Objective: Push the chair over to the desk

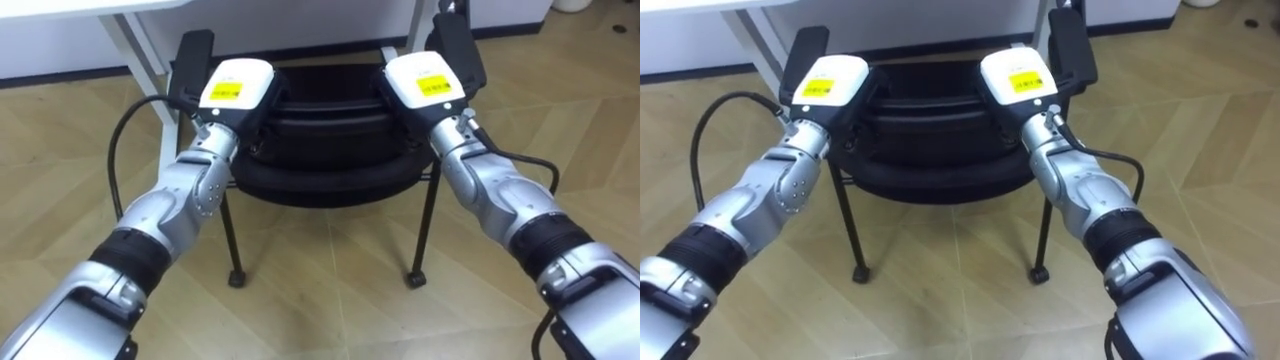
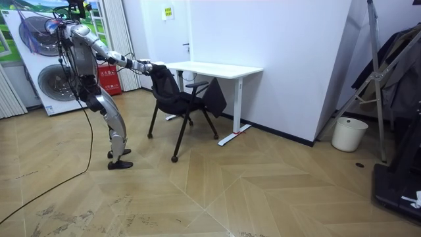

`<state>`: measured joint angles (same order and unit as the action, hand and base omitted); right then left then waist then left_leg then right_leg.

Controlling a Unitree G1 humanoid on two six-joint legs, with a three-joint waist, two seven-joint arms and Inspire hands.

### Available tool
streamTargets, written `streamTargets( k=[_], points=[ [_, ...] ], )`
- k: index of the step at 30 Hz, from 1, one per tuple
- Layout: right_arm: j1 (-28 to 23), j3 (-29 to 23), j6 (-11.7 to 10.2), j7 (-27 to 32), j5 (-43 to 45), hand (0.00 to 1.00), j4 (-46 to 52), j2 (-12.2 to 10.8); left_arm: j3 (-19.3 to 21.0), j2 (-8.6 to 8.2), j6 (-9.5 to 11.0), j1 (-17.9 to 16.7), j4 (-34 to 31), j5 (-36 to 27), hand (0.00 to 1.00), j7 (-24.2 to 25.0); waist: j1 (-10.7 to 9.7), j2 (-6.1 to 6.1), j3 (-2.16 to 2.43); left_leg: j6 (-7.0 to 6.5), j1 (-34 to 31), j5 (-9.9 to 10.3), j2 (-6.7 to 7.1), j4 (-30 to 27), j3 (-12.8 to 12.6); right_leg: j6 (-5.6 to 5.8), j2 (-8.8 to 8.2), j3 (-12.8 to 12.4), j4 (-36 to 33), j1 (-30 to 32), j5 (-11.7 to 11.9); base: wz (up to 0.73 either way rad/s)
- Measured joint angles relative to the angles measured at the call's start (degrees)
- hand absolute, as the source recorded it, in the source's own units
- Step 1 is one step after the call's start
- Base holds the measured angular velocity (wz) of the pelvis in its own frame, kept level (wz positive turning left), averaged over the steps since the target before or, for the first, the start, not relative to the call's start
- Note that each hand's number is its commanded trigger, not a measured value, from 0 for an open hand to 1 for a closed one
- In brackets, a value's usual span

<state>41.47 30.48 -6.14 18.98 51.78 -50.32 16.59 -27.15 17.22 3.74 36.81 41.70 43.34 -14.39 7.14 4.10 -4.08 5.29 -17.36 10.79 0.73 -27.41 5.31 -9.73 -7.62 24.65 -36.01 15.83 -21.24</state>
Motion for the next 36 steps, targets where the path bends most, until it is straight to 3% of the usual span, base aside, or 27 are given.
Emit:
streamTargets(
  k=[9,13,14,15,16,17,21,26,30,36],
  points=[
    [0.17,-0.06,0.00,0.13,-0.04,1.00,-0.08,0.12,0.12,0.07,-0.53,0.01,-1.25,0.13,1.00,1.18,0.89,0.17,0.07,-0.02,0.06,0.01,-0.02,0.11,-0.23,0.62,0.16,0.22,1.34,-0.65,0.41,0.01],
    [0.18,-0.67,0.01,0.00,-0.12,1.00,0.01,0.00,1.50,-0.24,-0.09,0.01,-1.57,2.00,1.00,1.39,1.11,0.83,0.06,-0.12,-0.42,0.07,-0.02,-0.28,-0.43,0.73,0.14,0.57,1.61,-0.60,0.46,0.05],
    [0.18,-0.65,0.08,-0.01,-0.40,0.63,-0.04,-0.11,1.49,-0.21,-0.14,0.00,-1.72,2.30,1.00,1.49,1.28,1.04,0.06,-0.19,-0.38,0.11,-0.04,-0.29,-0.59,0.74,0.14,0.52,1.61,-0.60,0.46,0.00],
    [0.18,-0.54,0.58,-0.03,-0.82,0.00,-0.21,-0.51,1.36,0.00,-0.19,0.01,-1.78,2.40,1.00,1.52,1.52,1.50,0.13,-0.28,-0.15,0.16,-0.07,-0.25,-0.73,0.75,0.14,0.32,1.57,-0.61,0.45,-0.06],
    [0.18,-0.28,0.85,-0.03,-1.40,0.00,-0.31,-0.68,1.28,0.21,-0.22,0.01,-1.88,2.42,1.00,1.68,1.72,1.73,0.15,-0.38,0.03,0.24,-0.07,-0.31,-0.73,0.78,0.13,0.25,1.54,-0.69,0.43,-0.05],
    [0.18,-0.17,0.85,-0.03,-1.64,0.00,-0.31,-0.66,1.27,0.30,-0.24,0.01,-1.91,2.45,0.00,1.72,1.79,1.79,0.14,-0.47,0.04,0.30,-0.06,-0.34,-0.72,0.80,0.12,0.21,1.48,-0.69,0.42,-0.08],
    [0.20,-0.16,1.80,-0.72,-3.10,0.00,-0.68,-1.33,1.14,0.21,-0.49,-0.17,-1.72,2.48,0.00,2.67,3.55,2.10,0.03,-1.51,1.52,0.97,-0.42,-0.38,-2.83,1.15,0.09,-1.13,1.09,-1.06,0.39,-0.18],
    [0.20,-0.38,3.36,-1.70,-8.40,0.00,-1.28,-2.03,2.71,-1.29,0.04,-0.17,-1.53,0.32,0.00,3.63,5.52,1.79,-0.09,-2.08,2.76,1.62,-2.10,-0.41,-6.60,1.76,0.93,-2.80,2.24,-1.81,1.42,-0.20],
    [0.20,-0.44,4.31,-1.74,-8.96,0.00,-1.40,-1.97,4.62,-2.93,0.41,-0.17,-1.63,-3.26,0.00,3.35,5.76,1.74,-0.06,-2.34,2.93,1.69,-2.41,-0.16,-8.03,2.54,1.41,-3.33,3.92,-2.38,2.59,-0.07],
    [2.47,-0.86,4.31,-2.76,-9.53,0.00,-1.43,-1.09,6.92,-2.92,0.32,0.23,-2.38,-3.26,0.00,2.58,4.40,1.86,0.11,-3.57,1.78,0.93,-2.26,0.87,-7.89,3.30,2.37,-2.97,7.39,-2.58,5.01,0.02]
  ],
)
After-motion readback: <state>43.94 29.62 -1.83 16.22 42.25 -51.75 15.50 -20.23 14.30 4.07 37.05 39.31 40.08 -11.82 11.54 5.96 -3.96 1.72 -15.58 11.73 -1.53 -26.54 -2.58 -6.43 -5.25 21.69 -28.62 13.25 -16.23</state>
